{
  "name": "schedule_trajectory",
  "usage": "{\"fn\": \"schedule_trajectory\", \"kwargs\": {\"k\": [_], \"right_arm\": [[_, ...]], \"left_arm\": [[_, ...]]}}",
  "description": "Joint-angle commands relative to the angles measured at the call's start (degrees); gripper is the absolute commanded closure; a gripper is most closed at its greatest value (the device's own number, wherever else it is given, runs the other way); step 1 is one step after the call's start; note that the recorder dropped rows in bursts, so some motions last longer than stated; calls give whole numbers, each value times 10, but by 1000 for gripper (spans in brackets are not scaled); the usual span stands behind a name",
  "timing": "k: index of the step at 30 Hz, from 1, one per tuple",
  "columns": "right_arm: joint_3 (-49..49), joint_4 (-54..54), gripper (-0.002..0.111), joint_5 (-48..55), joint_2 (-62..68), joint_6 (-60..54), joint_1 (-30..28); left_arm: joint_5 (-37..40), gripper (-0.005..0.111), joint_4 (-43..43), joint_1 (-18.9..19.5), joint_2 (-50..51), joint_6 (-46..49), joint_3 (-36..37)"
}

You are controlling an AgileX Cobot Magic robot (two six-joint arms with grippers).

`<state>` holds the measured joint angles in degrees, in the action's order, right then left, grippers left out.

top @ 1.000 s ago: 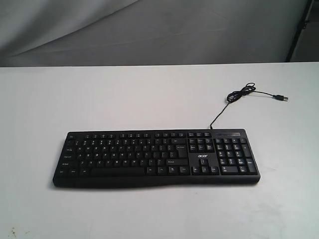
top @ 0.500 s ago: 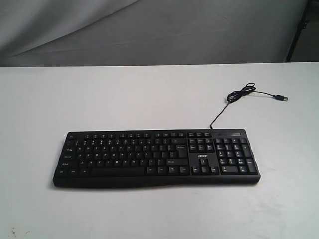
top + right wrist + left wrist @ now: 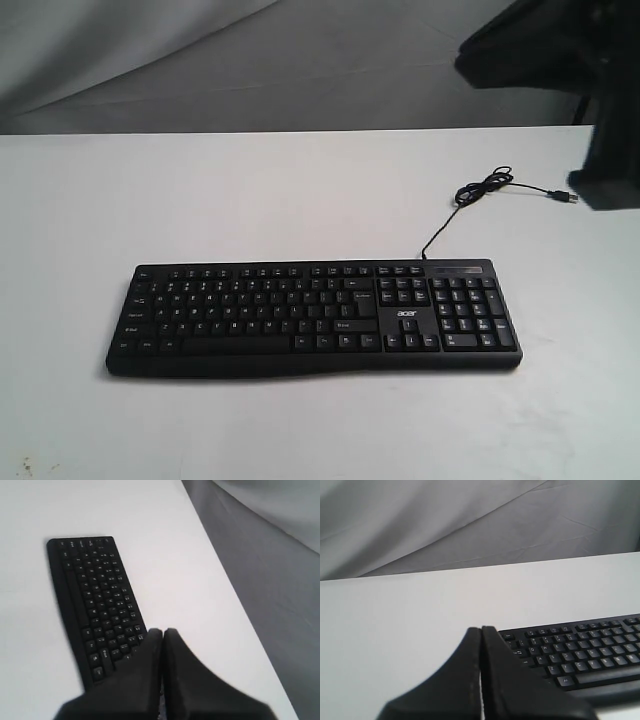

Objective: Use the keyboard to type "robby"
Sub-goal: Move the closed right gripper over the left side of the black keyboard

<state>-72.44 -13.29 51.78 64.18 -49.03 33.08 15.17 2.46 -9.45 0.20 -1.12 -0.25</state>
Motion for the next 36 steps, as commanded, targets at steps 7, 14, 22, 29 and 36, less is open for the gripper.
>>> {"fn": "schedule_trajectory", "kwargs": {"k": [7,14,22,29,36], "right_arm": [[-3,-94,108,-49,160,-75,0],[-3,-271,108,-111,269,-243,0],[-19,-373,108,-193,382,-345,0],[-121,-398,108,-134,490,-341,0],[-177,-432,108,-115,560,-332,4]], "left_arm": [[-3,107,3,-4,-2,-2,2],[-3,107,3,-4,-2,-2,2],[-3,107,3,-4,-2,-2,2],[-3,107,3,-4,-2,-2,2],[-3,107,3,-4,-2,-2,2]]}}
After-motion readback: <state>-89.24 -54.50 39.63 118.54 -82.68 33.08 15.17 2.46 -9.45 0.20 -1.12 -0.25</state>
